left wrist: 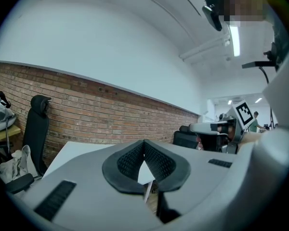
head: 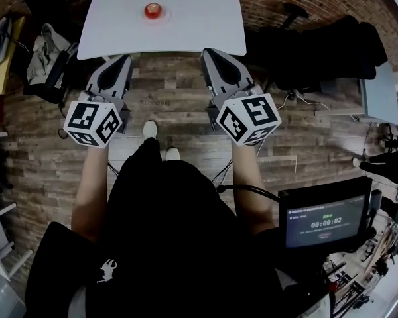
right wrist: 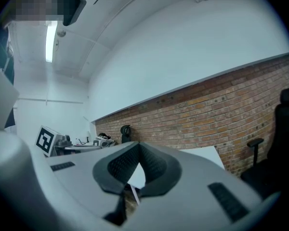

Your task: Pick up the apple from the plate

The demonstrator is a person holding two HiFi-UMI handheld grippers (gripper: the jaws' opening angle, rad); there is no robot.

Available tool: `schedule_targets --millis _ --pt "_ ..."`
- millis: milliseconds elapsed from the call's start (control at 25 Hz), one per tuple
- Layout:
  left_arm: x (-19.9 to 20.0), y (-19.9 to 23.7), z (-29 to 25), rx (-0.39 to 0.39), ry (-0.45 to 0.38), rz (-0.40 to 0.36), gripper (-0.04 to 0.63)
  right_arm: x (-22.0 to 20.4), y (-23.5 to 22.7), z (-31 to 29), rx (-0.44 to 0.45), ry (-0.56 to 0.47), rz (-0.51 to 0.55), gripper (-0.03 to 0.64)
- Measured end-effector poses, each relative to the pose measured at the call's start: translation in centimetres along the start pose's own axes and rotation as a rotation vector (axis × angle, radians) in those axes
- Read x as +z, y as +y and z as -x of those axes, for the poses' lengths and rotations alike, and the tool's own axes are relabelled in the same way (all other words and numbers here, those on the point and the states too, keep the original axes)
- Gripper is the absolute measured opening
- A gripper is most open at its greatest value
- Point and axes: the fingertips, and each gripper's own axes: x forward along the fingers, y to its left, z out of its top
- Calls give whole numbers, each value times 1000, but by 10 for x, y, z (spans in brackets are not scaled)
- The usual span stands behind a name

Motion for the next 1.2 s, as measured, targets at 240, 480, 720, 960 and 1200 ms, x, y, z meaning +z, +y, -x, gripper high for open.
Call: schedule_targets --millis 240,480,720,960,1200 --pt "0 3 -7 -16 -2 -4 6 1 -3 -3 -15 -2 5 3" --pt "7 13 -18 -35 -20 1 6 9 -3 -13 -22 -7 24 3" --pt "6 54 -72 -78 -6 20 6 2 -36 -69 -34 3 7 5" --pt "7 98 -119 -162 49 -13 6 5 -48 -138 -47 10 5 5" --pt "15 159 -169 -167 69 -40 6 12 -66 -202 -64 7 -27 3"
